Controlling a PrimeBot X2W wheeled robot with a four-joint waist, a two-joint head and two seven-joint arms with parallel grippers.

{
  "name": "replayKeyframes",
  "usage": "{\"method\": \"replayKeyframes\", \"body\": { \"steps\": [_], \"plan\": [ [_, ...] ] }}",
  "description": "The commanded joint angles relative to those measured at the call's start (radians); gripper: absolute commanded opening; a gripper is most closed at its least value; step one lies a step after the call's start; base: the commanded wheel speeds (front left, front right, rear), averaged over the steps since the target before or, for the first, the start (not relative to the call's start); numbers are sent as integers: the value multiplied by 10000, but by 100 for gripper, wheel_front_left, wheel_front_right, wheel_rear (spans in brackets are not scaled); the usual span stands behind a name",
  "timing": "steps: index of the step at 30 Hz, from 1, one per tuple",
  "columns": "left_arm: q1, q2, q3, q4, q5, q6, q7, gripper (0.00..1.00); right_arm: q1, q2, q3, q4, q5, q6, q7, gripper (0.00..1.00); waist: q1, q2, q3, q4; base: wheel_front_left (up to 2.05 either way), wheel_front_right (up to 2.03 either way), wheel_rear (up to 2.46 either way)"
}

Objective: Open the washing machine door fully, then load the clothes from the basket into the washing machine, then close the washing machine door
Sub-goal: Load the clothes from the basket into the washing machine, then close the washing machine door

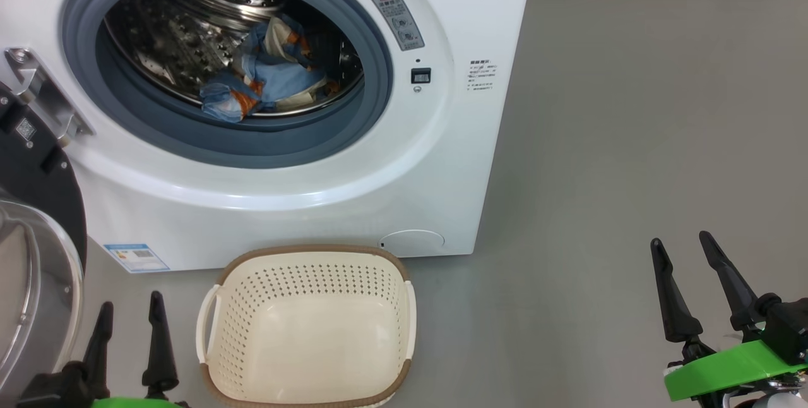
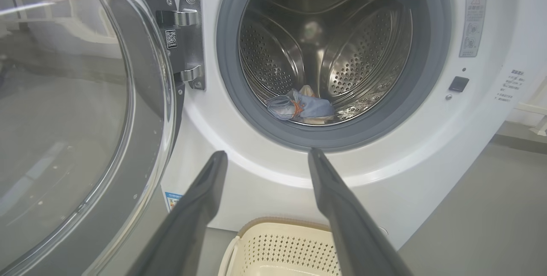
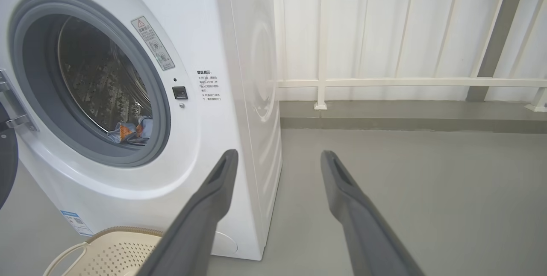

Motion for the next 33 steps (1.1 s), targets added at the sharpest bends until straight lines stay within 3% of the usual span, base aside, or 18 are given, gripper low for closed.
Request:
{"method": "replayKeyframes", "body": {
  "steps": [1,33],
  "plan": [
    [-28,140,342,-335,33,-35,-55,100,-18,-163,125,-261,-4,44,-51,100,1,0,-6,-18,0,0,0],
    [-26,220,-45,-285,-383,-35,-55,100,-84,-143,138,-307,-17,44,-51,100,1,0,63,20,0,0,0]
  ]
}}
